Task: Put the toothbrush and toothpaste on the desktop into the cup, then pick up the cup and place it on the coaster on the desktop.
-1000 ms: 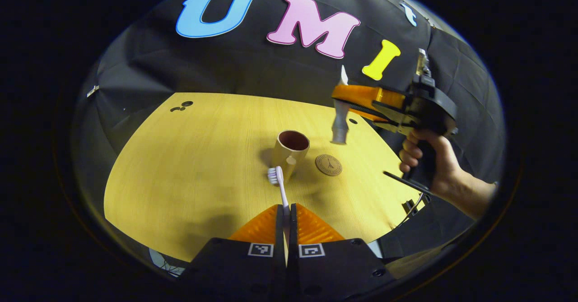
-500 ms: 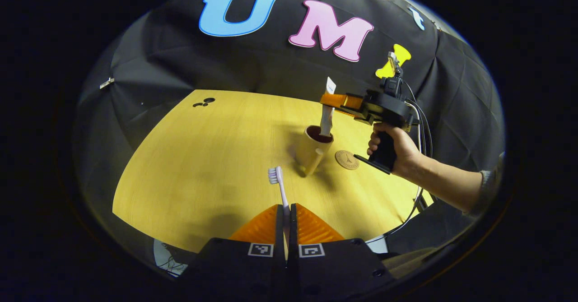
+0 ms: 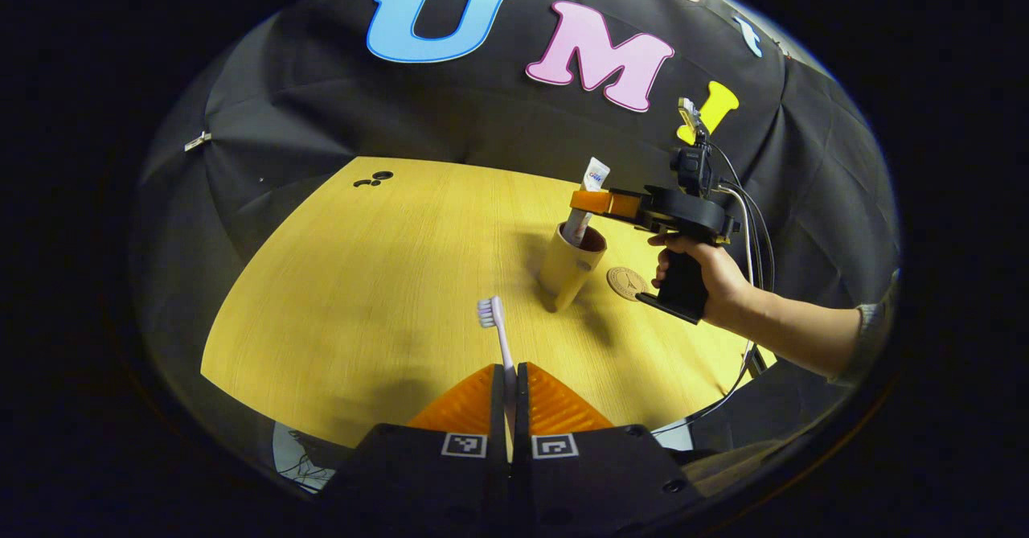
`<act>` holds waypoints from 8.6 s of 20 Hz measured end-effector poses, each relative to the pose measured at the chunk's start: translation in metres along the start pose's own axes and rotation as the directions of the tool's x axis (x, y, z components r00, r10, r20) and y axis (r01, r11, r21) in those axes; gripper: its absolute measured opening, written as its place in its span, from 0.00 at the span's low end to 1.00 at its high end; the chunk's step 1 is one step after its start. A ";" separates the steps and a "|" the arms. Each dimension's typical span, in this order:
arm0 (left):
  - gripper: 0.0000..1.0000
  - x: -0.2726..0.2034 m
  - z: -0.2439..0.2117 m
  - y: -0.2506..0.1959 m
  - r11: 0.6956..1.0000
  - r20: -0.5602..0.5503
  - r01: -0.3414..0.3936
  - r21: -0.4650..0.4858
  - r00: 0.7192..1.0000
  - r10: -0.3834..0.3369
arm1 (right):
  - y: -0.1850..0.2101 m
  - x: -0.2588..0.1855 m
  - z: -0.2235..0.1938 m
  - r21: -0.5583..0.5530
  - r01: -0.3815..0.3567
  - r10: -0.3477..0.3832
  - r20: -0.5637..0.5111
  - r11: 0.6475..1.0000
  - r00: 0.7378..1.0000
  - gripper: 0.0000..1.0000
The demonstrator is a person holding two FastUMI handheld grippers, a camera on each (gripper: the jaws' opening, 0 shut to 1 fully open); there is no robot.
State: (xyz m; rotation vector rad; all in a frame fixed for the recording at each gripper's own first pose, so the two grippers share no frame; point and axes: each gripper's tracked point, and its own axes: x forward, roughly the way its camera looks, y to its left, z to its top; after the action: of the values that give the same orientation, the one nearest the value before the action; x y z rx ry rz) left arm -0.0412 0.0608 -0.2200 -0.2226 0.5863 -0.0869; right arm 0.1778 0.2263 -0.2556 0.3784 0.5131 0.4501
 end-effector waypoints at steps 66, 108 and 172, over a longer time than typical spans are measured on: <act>0.12 0.211 0.168 -0.083 0.974 0.316 0.071 0.215 0.938 -0.139 | -0.076 -0.274 -0.110 0.246 0.287 -0.207 -0.306 0.926 0.929 0.67; 0.54 0.252 0.024 -0.083 0.962 -0.459 0.088 0.258 0.887 0.041 | -0.116 -0.301 -0.146 0.437 0.424 -0.246 -0.408 0.793 0.879 0.67; 0.87 0.272 0.011 -0.219 0.957 -0.414 0.037 0.288 0.906 0.090 | -0.222 -0.331 -0.156 0.480 0.359 -0.122 -0.456 0.800 0.882 0.66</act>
State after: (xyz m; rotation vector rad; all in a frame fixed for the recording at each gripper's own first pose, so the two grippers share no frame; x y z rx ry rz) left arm 0.1868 -0.1892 -0.3073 0.0969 1.0018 -0.1964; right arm -0.0954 -0.0884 -0.3552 0.7773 1.0996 0.1055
